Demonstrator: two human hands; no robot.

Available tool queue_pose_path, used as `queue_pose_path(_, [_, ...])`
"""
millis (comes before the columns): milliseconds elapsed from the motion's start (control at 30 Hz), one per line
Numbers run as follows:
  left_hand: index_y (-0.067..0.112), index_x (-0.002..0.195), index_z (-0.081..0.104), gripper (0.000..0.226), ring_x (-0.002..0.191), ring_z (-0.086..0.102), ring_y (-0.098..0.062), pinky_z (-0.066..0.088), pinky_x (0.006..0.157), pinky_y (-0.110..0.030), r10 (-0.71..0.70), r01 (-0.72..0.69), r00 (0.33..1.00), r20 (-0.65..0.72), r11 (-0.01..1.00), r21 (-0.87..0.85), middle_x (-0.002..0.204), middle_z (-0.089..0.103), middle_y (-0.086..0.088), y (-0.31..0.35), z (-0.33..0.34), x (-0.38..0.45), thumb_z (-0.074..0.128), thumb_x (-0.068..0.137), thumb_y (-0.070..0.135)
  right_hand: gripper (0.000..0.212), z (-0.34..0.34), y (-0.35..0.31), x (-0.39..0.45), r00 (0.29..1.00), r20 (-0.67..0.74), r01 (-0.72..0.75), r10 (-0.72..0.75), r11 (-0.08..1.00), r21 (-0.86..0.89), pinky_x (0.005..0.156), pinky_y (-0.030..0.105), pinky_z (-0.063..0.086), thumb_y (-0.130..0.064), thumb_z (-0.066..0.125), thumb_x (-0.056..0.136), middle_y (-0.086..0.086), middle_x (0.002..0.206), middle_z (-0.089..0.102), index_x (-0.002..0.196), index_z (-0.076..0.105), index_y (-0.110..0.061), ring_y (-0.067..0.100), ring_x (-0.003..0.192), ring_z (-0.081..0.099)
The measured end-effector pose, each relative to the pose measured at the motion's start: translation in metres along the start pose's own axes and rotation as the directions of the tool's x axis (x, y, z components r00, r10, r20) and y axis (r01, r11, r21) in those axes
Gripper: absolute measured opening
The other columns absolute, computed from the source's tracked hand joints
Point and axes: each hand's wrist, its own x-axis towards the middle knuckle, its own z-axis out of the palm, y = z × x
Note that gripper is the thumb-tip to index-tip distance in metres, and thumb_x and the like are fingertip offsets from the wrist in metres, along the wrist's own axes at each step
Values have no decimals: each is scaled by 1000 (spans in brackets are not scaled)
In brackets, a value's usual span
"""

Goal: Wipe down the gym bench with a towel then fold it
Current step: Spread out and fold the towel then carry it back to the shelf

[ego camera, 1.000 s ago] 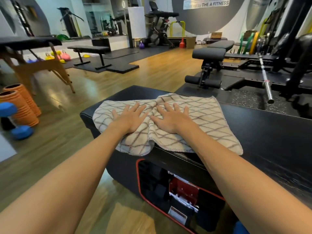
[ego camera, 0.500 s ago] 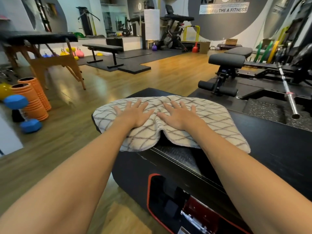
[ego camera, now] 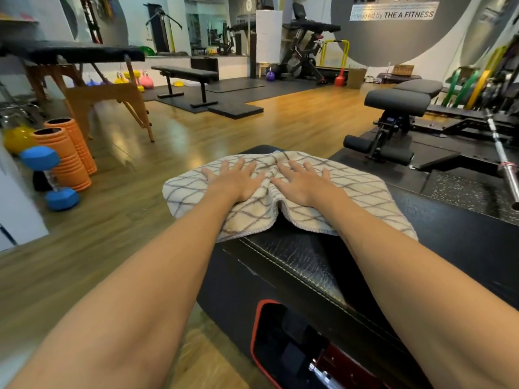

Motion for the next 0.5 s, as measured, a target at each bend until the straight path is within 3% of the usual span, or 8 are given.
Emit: queue_pose_path(500, [42,152,8,69,149,3,-28,4,106,-74,-45,45,999,-17,999,-24,162,2,11,-3,0,71,5,90,73,60,-4,-2,72,996,-14,85,-85,996,4,119,60,-3,-55,10,102,-8,167,-1,158,7,-34,23,154,-3])
